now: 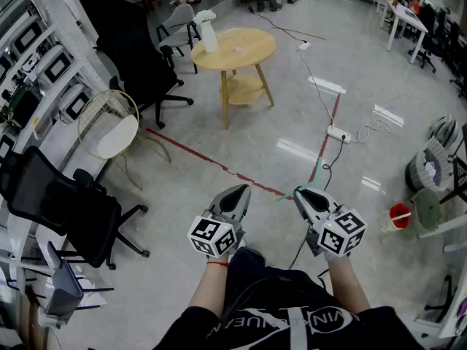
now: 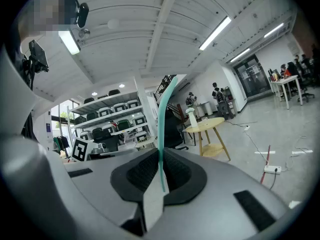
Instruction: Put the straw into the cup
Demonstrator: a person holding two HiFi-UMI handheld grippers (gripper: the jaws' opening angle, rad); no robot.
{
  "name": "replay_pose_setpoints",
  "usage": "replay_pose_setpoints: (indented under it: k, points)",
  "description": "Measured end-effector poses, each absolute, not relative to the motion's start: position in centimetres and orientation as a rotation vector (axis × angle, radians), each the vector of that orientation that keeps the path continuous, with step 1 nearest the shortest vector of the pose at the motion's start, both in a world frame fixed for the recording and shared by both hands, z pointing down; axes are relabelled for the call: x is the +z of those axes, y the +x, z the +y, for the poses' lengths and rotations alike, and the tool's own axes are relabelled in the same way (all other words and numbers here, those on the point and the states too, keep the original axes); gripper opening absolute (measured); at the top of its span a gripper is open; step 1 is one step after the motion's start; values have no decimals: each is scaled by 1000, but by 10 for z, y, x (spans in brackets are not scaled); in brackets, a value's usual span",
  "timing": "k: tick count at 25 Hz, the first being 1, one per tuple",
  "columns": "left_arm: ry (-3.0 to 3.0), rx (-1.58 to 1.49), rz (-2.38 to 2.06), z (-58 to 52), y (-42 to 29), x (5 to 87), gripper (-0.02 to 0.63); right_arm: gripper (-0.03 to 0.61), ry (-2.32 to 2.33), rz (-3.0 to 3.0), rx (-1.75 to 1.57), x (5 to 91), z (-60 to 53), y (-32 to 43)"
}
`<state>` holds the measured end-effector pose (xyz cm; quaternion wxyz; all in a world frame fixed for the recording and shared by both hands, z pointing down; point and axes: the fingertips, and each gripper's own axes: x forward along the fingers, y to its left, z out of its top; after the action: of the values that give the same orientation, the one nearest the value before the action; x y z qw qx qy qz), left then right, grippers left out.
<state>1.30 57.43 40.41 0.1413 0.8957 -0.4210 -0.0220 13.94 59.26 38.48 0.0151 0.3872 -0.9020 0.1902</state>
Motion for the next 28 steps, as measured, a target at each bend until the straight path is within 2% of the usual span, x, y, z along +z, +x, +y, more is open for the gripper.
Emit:
replay_pose_setpoints:
  k: [10,28]
  points:
    - [2537,-38,-1236,551,3,423,6,29,1244,-2778,650,405,568,143]
    - [2470,-82,-1181,371,-20,445,6,29,1287,-2688,718,423,396,123]
